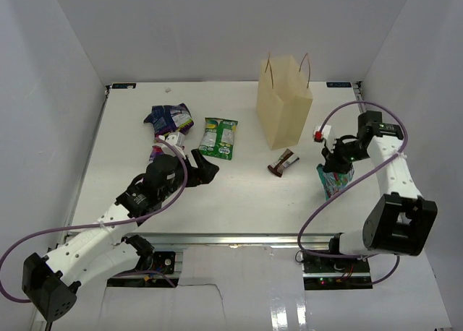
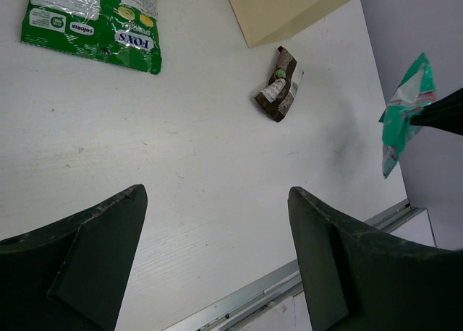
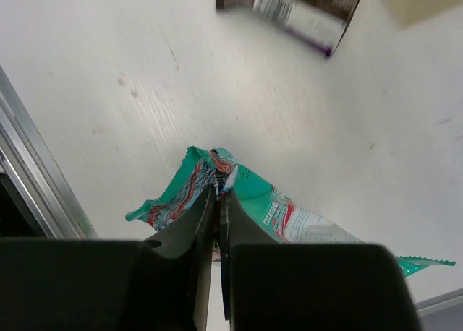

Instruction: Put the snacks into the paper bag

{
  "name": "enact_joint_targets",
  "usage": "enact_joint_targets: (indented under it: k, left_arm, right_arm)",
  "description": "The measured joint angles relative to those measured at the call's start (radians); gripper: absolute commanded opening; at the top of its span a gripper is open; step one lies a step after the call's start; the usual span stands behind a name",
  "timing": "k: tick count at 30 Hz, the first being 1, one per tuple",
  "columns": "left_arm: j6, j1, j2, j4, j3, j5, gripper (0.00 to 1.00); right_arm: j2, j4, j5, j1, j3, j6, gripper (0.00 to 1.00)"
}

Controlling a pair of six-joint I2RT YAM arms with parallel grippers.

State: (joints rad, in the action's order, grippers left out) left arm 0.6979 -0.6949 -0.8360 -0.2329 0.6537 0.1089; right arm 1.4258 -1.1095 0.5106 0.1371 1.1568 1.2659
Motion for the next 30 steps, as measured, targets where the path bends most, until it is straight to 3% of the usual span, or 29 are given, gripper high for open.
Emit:
enact_joint_targets:
  k: [7,12,14,17,22,26,30]
  left_arm:
    - [0.0,0.0,-0.015,0.0,0.0,0.0,0.89]
    - [0.0,0.0,-0.015,-0.002,0.0,0.002,0.9]
    - [0.0,0.0,-0.015,-0.003,0.0,0.003,0.9]
    - [0.0,0.0,-0.015,-0.003,0.0,0.004,0.9]
    - [0.0,0.0,-0.016,-0.003,0.001,0.004,0.9]
    - [0.0,0.0,-0.014,-0.003,0.002,0.006,0.9]
    - [0.009,0.0,0.0,-0.003,0.002,0.012,0.9]
  right_arm:
    - [-0.175,-0.049,0.332,-0.002,0.142,0.002,0.08]
    - [-0.227,0.11,0.504,-0.002,0.209,-0.206,0.08]
    - [-0.243,0.263,0.565,-0.002,0.223,-0.361,0.08]
    - [-0.258,0.627,0.622,-0.007,0.22,-0.729,0.08]
    - [-0.165,1.196,0.615,-0.039,0.309,-1.254,0.08]
    - [-0.004,1.45,0.562,-0.068,0.487,-1.518,0.08]
    - [0.159,1.577,0.509,-0.086,0.652,-1.7,0.08]
